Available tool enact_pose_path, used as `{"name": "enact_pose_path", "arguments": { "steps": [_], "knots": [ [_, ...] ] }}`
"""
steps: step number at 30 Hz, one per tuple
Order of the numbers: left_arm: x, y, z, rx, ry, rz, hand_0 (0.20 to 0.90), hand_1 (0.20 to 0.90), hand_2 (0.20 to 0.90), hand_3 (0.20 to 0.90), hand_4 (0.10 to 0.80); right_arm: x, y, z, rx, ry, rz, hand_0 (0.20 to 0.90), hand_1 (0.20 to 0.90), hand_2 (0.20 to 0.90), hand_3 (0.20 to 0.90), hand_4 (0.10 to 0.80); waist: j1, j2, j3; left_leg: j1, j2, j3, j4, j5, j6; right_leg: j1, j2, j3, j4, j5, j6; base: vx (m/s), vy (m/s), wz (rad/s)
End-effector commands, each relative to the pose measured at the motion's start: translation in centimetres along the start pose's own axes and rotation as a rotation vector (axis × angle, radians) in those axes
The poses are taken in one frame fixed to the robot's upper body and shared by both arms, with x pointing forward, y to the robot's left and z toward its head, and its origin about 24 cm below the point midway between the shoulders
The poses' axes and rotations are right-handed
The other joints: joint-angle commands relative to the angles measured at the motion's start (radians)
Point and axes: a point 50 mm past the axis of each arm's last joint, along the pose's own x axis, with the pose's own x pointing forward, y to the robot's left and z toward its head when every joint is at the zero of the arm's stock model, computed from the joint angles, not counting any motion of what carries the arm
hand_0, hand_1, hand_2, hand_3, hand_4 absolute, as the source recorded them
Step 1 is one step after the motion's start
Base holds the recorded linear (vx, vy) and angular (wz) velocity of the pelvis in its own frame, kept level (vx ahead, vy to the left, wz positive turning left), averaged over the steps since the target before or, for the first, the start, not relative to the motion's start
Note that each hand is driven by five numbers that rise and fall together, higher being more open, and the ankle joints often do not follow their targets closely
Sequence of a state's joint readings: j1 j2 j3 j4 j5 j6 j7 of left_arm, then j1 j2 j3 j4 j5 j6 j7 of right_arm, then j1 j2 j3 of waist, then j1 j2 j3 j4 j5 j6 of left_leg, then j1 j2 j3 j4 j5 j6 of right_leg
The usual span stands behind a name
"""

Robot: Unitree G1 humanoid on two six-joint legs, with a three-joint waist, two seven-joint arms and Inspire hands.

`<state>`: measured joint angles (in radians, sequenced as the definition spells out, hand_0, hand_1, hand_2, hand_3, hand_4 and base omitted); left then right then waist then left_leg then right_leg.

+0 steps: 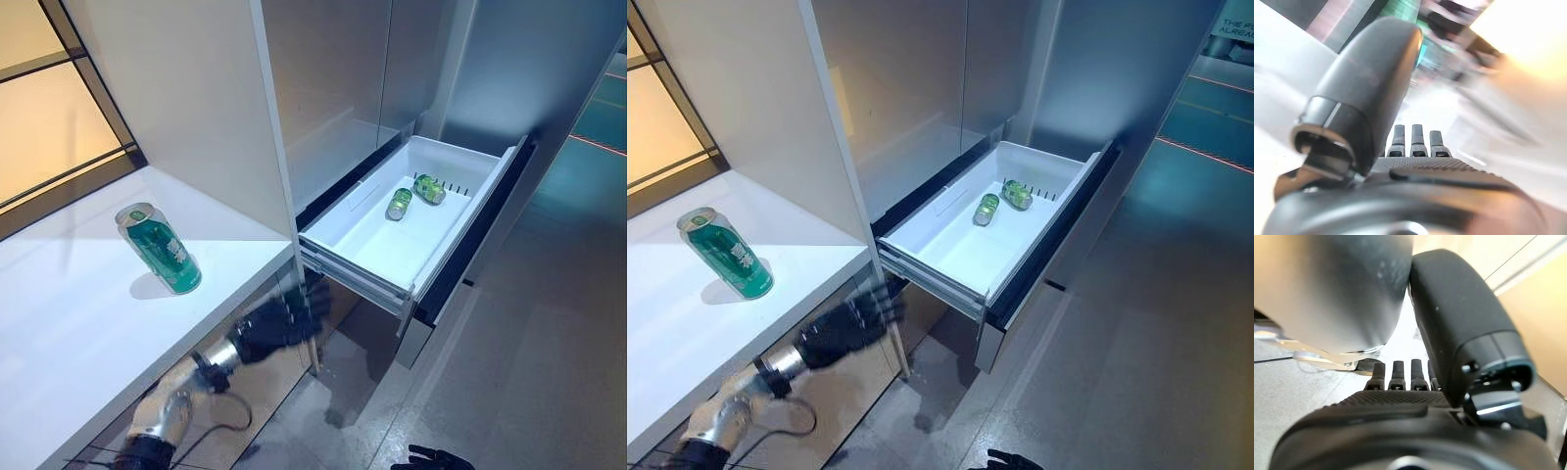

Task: Put drinks into fridge and close the fridge

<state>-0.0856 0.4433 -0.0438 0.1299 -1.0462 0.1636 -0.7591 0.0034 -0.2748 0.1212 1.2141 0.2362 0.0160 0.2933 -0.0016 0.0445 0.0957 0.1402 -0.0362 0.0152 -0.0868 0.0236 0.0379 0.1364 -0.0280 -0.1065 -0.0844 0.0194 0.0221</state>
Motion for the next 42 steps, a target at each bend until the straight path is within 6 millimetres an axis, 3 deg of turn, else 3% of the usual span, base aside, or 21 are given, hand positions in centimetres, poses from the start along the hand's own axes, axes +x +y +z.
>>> {"name": "enact_pose_path", "arguments": {
  "steps": [1, 7, 12, 16, 23, 29, 42],
  "knots": [
    [2.8, -3.1, 8.1, 0.157, -0.434, -0.202, 0.900, 0.900, 0.900, 0.900, 0.800, 0.1, 0.5, -0.9, -0.017, 0.014, 0.012, 0.900, 0.900, 0.900, 0.900, 0.800, 0.020, -0.013, -0.037, 0.021, -0.028, 0.034, 0.014, -0.098, 0.011, -0.023, 0.013, -0.007, 0.069, -0.065, 0.037, 0.048, -0.018, 0.00],
    [1.9, -4.6, 13.0, 0.289, -0.703, -0.141, 0.900, 0.900, 0.900, 0.900, 0.800, 0.2, 1.5, -2.2, -0.013, 0.035, 0.018, 0.900, 0.900, 0.900, 0.900, 0.800, 0.021, -0.018, -0.057, 0.032, -0.030, 0.021, 0.009, -0.105, 0.012, -0.009, 0.016, -0.008, 0.062, -0.074, 0.034, 0.045, -0.015, 0.00],
    [0.2, -5.5, 17.0, 0.490, -0.896, 0.090, 0.900, 0.900, 0.900, 0.900, 0.800, 0.2, 2.1, -3.0, -0.021, 0.056, 0.020, 0.900, 0.900, 0.900, 0.900, 0.800, 0.024, -0.018, -0.070, 0.036, -0.030, 0.014, 0.007, -0.108, 0.012, -0.001, 0.020, -0.008, 0.059, -0.082, 0.029, 0.030, -0.006, 0.00],
    [-0.8, -5.8, 18.8, 0.677, -0.948, 0.306, 0.900, 0.900, 0.900, 0.900, 0.800, 0.3, 2.4, -3.2, -0.023, 0.061, 0.022, 0.900, 0.900, 0.900, 0.900, 0.800, 0.032, -0.020, -0.075, 0.035, -0.031, 0.007, 0.007, -0.108, 0.012, 0.001, 0.022, -0.010, 0.061, -0.088, 0.025, 0.018, -0.001, 0.00],
    [-1.8, -4.7, 19.7, 0.832, -0.864, 0.552, 0.900, 0.900, 0.900, 0.900, 0.800, 0.4, 2.4, -2.6, -0.026, 0.057, 0.028, 0.900, 0.900, 0.900, 0.900, 0.800, 0.051, -0.023, -0.074, 0.031, -0.031, -0.002, 0.009, -0.106, 0.012, -0.001, 0.023, -0.017, 0.070, -0.097, 0.021, 0.000, 0.000, 0.00],
    [-2.1, -3.7, 19.4, 0.865, -0.788, 0.644, 0.900, 0.900, 0.900, 0.900, 0.800, 0.5, 2.4, -2.1, -0.022, 0.052, 0.025, 0.900, 0.900, 0.900, 0.900, 0.800, 0.063, -0.022, -0.069, 0.031, -0.032, -0.010, 0.010, -0.104, 0.012, 0.001, 0.022, -0.024, 0.077, -0.101, 0.020, 0.008, 0.008, 0.08],
    [-2.3, -2.6, 19.5, 0.884, -0.680, 0.693, 0.900, 0.900, 0.900, 0.900, 0.800, 0.4, 1.8, -2.0, -0.016, 0.054, 0.015, 0.900, 0.900, 0.900, 0.900, 0.800, 0.063, -0.016, -0.062, 0.034, -0.034, -0.011, 0.011, -0.103, 0.011, 0.002, 0.021, -0.028, 0.082, -0.103, 0.024, 0.002, 0.001, 0.01]
  ]
}}
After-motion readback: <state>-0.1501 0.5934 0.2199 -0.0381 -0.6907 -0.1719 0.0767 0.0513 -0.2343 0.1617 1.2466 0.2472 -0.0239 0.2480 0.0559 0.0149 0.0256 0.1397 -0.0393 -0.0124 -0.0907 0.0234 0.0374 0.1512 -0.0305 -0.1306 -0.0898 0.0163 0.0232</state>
